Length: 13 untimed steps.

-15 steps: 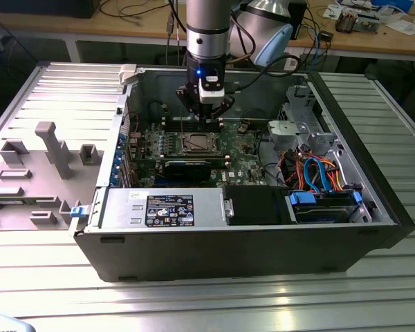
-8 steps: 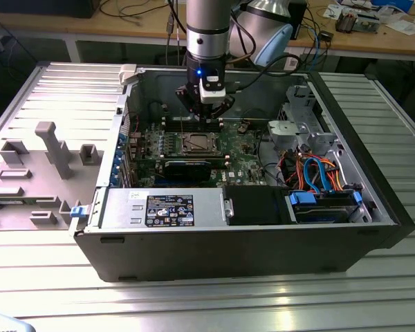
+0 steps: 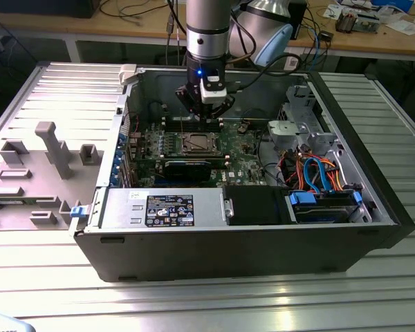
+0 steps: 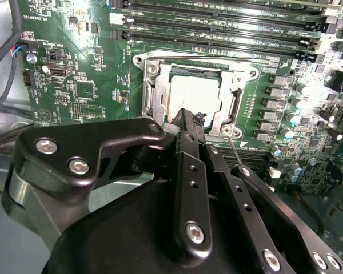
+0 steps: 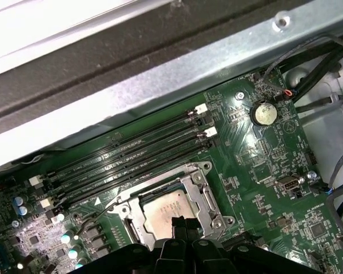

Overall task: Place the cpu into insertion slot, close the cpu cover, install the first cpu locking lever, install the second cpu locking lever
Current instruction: 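Install the first cpu locking lever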

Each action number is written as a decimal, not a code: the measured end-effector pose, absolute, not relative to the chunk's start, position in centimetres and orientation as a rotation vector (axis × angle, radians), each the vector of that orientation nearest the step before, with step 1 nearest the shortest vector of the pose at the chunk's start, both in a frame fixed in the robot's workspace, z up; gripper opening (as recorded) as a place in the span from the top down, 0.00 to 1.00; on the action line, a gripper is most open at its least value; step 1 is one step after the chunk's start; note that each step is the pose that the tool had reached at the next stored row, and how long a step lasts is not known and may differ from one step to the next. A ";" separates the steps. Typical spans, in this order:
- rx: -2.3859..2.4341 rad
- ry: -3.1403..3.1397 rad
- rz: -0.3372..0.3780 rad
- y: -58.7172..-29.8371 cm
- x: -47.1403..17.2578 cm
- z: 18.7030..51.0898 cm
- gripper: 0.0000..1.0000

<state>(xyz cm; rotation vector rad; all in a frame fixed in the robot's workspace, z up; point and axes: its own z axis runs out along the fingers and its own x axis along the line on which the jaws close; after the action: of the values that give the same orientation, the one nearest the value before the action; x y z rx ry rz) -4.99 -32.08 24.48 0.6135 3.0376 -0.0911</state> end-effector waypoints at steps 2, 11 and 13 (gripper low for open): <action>0.606 3.039 -0.091 -32.1 -5.0 24.5 0.89; 0.568 3.046 -0.090 -32.1 -5.0 24.5 0.89; 0.560 3.047 -0.090 -32.1 -5.0 24.5 0.89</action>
<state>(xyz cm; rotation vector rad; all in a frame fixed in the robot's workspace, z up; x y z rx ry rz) -4.99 -32.08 24.48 0.5598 3.0469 -0.0899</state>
